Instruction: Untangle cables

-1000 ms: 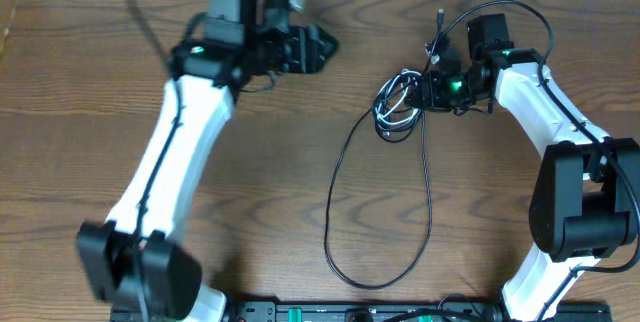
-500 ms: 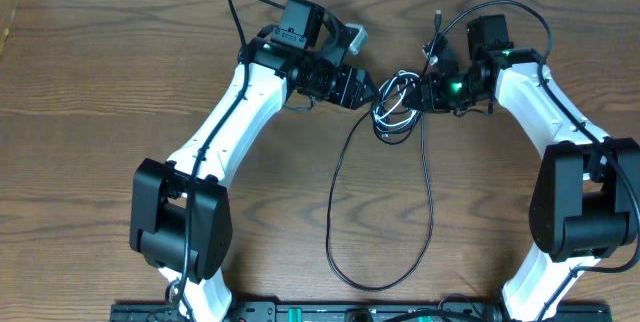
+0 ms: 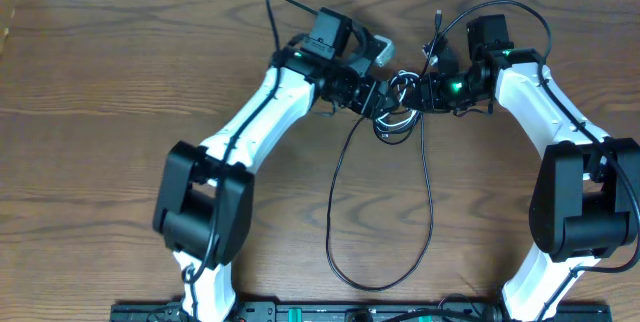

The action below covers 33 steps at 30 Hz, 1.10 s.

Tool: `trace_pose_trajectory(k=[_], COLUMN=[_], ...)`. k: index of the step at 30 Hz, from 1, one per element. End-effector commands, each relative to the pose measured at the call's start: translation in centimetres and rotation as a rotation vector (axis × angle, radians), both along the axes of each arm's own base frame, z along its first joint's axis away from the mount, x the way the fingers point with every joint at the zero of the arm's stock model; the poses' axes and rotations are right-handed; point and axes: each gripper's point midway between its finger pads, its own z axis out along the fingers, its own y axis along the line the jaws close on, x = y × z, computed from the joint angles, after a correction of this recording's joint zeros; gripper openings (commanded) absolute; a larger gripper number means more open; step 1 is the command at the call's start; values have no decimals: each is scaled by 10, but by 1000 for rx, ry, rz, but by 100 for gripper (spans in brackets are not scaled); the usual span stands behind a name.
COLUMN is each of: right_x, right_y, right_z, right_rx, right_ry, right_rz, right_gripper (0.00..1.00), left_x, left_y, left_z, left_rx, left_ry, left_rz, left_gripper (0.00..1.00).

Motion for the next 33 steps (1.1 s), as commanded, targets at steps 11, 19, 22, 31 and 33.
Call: trace_pose_trajectory(k=[11, 19, 22, 31, 33], right_x=[5, 5, 6, 9, 9], right_y=[1, -3, -10, -65, -76], right_z=[12, 8, 2, -26, -29], right_rx=[8, -19, -66, -374, -432], right_ry=[-42, -36, -27, 87, 91], right_rz=[16, 7, -17, -301, -331], right_gripper=[1, 1, 1, 7, 6], left_x=[19, 31, 34, 47, 46], left_y=[18, 46, 57, 126, 146], left_z=[-19, 20, 43, 108, 122], left_rx=[35, -6, -30, -20, 4], left_ry=[27, -14, -26, -102, -142], left_rz=[97, 164, 214, 481, 537], left_gripper=[7, 7, 7, 7, 7])
